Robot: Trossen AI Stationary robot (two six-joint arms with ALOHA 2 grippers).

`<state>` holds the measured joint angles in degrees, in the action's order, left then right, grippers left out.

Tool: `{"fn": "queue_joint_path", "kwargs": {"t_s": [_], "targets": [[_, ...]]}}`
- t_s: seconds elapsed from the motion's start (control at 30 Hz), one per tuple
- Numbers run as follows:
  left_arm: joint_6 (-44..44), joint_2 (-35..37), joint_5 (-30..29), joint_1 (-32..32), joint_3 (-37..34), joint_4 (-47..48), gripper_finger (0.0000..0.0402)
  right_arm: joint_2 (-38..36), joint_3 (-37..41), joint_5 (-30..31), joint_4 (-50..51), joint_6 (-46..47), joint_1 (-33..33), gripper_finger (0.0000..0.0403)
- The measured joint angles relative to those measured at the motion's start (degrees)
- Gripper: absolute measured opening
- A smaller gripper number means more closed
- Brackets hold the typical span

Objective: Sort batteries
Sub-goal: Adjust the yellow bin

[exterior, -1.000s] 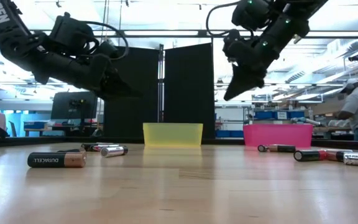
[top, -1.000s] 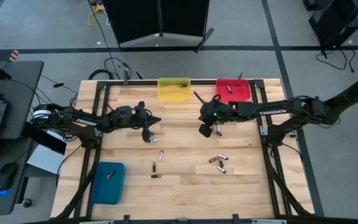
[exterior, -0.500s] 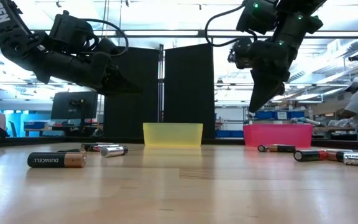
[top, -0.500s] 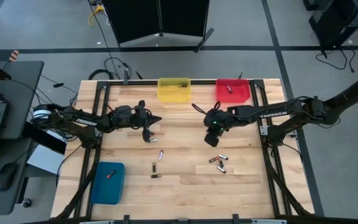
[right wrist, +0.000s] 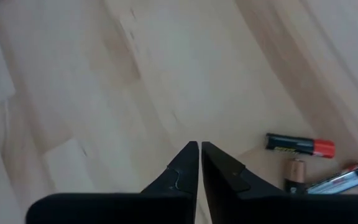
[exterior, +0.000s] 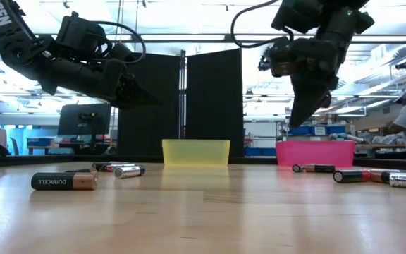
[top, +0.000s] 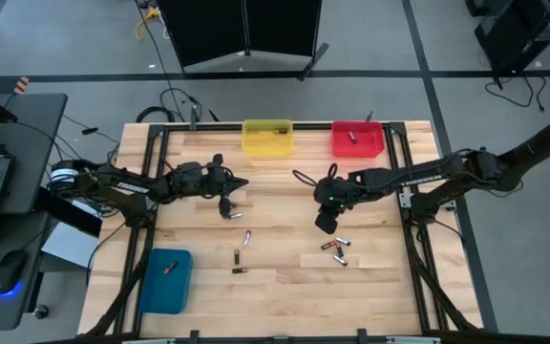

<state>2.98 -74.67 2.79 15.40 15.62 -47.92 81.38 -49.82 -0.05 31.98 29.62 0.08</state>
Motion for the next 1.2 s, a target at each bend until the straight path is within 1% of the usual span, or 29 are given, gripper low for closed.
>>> {"fn": "queue_joint_path", "kwargs": {"t_s": [0.33, 0.5, 0.67, 0.8, 0.9, 1.03, 1.2], "targets": [[-0.11, 0.0, 0.0, 0.0, 0.0, -0.31, 0.0006, 0.0, 0.0, 0.04, 3.34, 3.72, 4.62, 0.004], [-0.5, 0.0, 0.0, -0.02, 0.0, -0.28, 0.0006, 0.0, 0.02, 2.81, 3.6, 4.0, 5.63, 0.004], [-2.19, 0.01, 0.0, -0.02, 0.0, -0.15, 0.0006, 0.0, 0.02, 5.19, 2.71, 5.31, 5.11, 0.004], [-3.75, 0.0, 0.0, -0.07, 0.0, -0.13, 0.0006, 0.0, 0.03, 5.28, 1.75, 6.1, 3.58, 0.004], [-6.12, 0.0, 0.0, -0.07, 0.0, -0.13, 0.0006, 0.0, 0.04, 5.45, -0.89, 4.49, 1.16, 0.004], [-8.73, 0.0, 0.0, -0.07, 0.0, -0.13, 0.0006, 0.07, 0.04, 5.64, -5.98, 3.28, -4.7, 0.0038], [-9.64, 0.0, -0.58, -0.07, 0.0, -0.11, 0.0006, 0.1, 0.04, 4.07, -11.2, -0.6, -11.39, 0.0032]]}}
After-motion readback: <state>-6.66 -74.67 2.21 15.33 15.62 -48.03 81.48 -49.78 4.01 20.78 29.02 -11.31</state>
